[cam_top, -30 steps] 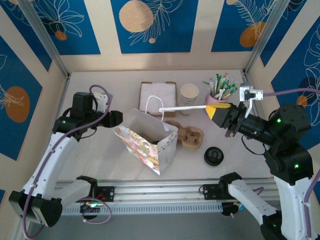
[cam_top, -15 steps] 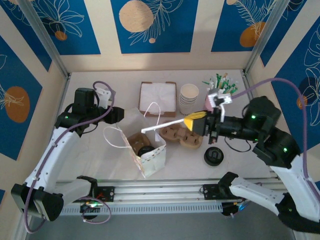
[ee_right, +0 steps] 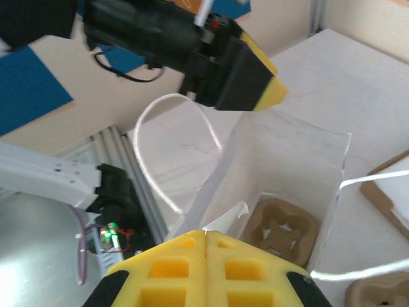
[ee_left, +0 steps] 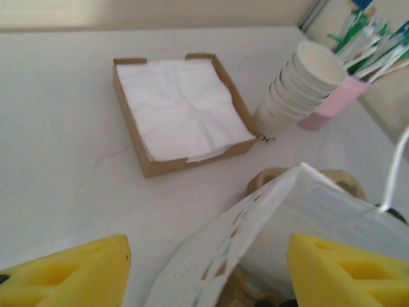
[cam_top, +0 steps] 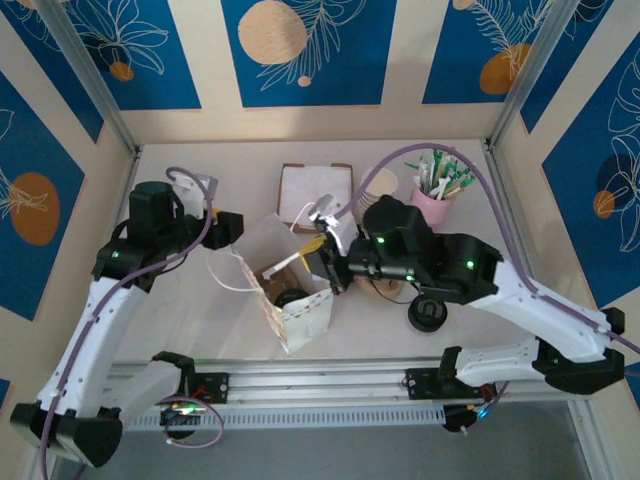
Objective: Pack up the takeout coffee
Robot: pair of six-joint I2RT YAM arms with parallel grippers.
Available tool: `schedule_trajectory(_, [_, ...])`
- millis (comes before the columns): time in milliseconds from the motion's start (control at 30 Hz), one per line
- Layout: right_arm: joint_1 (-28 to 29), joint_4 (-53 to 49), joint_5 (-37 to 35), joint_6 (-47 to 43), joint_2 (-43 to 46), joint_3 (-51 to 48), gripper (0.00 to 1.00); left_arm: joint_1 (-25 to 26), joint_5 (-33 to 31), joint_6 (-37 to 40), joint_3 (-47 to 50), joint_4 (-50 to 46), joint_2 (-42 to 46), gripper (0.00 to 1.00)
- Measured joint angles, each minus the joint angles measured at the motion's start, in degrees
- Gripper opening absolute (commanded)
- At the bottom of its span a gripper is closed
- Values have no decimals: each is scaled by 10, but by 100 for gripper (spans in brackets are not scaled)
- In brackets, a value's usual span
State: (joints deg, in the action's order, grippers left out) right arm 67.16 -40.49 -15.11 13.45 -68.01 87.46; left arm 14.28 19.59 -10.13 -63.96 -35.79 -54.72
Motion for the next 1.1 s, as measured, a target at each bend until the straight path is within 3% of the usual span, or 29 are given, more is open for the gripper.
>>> schedule_trajectory(300, [5,-14,-75,-19,-131,74,0,0,-15,-64,45,17,63,67])
schedule_trajectory(667, [-55,-36,-74,55,-232,113,0,0,-52,-113,76,24,103,68])
schedule_trajectory(1100, [-40,-92,-93,80,-320,175,2,1,-62,-116,76,23,103,68])
